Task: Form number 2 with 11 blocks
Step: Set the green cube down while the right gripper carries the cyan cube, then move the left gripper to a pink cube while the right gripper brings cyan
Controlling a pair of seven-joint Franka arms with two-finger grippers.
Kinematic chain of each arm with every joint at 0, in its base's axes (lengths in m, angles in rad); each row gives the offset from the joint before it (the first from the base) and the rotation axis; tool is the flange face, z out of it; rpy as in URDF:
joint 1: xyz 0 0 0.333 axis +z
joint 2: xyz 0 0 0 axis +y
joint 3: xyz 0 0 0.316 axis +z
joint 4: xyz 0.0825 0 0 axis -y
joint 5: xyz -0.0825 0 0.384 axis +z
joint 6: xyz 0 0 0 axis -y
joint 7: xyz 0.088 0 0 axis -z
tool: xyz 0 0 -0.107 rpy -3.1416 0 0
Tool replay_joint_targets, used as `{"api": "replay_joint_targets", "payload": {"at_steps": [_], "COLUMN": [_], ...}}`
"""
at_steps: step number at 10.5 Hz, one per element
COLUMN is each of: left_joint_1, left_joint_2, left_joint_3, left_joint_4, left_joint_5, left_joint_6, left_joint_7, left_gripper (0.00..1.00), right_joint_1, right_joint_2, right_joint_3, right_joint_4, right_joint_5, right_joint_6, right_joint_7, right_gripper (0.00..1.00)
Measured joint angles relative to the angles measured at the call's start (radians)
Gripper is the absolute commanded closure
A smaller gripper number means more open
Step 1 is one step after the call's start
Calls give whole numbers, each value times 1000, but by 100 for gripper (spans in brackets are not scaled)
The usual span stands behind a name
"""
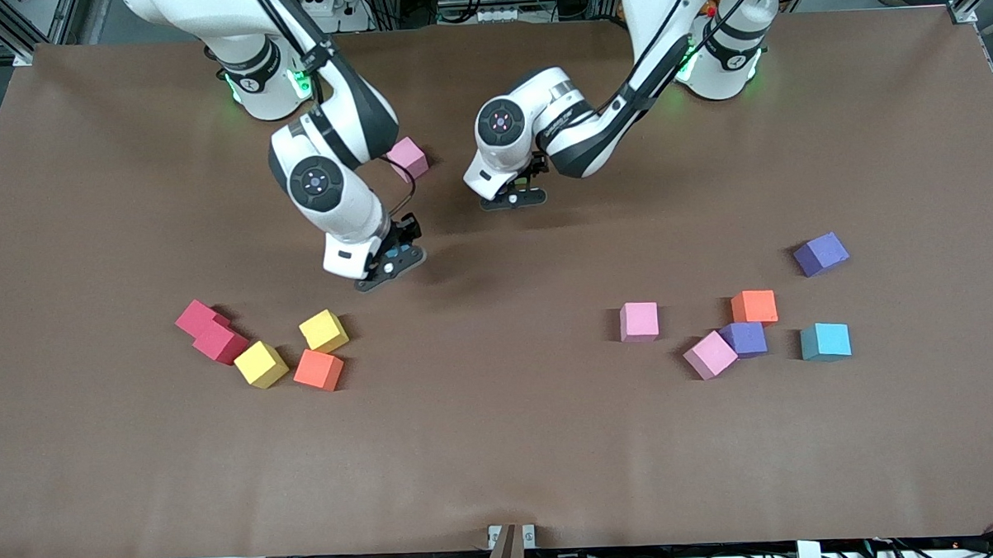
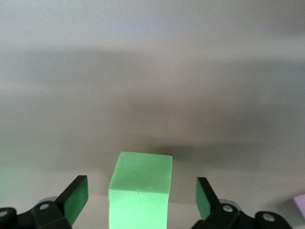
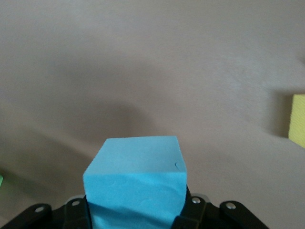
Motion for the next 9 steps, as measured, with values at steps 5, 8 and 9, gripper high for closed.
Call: {"api": "replay_joint_targets", "payload": {"at_steps": [5, 8, 9], "left_joint_1": [227, 401, 452], "left_joint_2": [-107, -132, -132], "left_joint_3": [5, 8, 9], "left_joint_4": [-4, 7, 9], "left_joint_5": [3, 89, 141], "left_joint_6": [-20, -30, -34], "left_joint_7": [4, 51, 87], "left_gripper": [0, 0, 0], "right_joint_1": [33, 141, 183], "right_joint_2": [2, 3, 4], "right_joint_3": [0, 1, 1], "right_joint_4": [-3, -22, -30], "right_joint_5": [-10, -121, -147], "right_joint_6": [-2, 21, 31], "right_joint_7": [-260, -313, -319], "right_gripper": [67, 64, 64]}}
